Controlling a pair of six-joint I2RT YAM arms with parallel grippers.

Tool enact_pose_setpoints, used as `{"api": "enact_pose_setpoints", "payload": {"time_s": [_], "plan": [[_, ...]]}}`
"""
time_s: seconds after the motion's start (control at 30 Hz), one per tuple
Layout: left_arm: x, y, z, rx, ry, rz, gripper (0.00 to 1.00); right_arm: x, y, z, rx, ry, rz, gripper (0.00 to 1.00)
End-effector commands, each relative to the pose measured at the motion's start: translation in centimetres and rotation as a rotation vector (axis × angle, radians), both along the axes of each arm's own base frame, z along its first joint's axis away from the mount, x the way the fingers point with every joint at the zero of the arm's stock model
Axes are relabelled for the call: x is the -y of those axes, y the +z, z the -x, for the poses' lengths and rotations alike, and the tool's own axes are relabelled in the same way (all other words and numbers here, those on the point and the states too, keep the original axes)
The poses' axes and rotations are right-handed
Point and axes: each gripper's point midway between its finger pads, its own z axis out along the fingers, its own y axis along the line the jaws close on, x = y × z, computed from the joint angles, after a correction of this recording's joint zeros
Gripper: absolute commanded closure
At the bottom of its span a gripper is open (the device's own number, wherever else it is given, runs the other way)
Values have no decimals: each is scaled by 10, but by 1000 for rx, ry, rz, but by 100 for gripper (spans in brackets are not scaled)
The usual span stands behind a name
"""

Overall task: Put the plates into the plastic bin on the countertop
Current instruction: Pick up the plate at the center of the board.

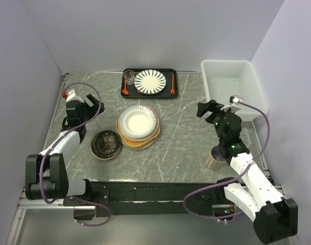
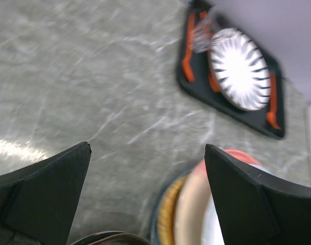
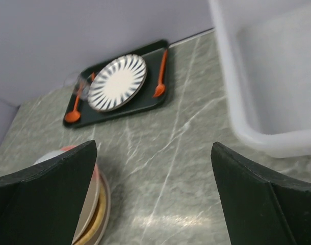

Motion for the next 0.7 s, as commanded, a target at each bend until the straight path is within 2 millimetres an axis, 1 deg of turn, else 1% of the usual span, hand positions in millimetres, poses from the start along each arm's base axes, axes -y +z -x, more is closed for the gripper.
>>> {"api": "enact_pose_setpoints", "payload": {"time_s": [0.0, 0.13, 0.2, 0.3, 0.37, 0.43, 0.53, 0.67], "plan": [[22, 59, 0, 153, -117, 40, 1, -35, 27, -2, 26, 50, 34, 0], [38, 73, 10, 173, -204, 62, 1, -58, 20, -7, -10, 98, 44, 0], [42, 77, 17, 184, -233, 62, 1, -63, 14, -8, -18, 112, 31, 0], [47, 78, 24, 185, -266, 59, 1, -68, 13, -8, -6, 131, -4, 0], [52, 73, 28, 178, -284, 70, 1, -73, 12, -8, -16, 154, -15, 0], [58, 73, 32, 181, -308, 91, 1, -79, 11, -9, -31, 178, -20, 0], [66, 59, 36, 131, -342, 137, 1, -90, 6, -11, -51, 227, -28, 0], [74, 47, 40, 84, -387, 158, 1, -103, -5, -12, -86, 280, -43, 0]]}}
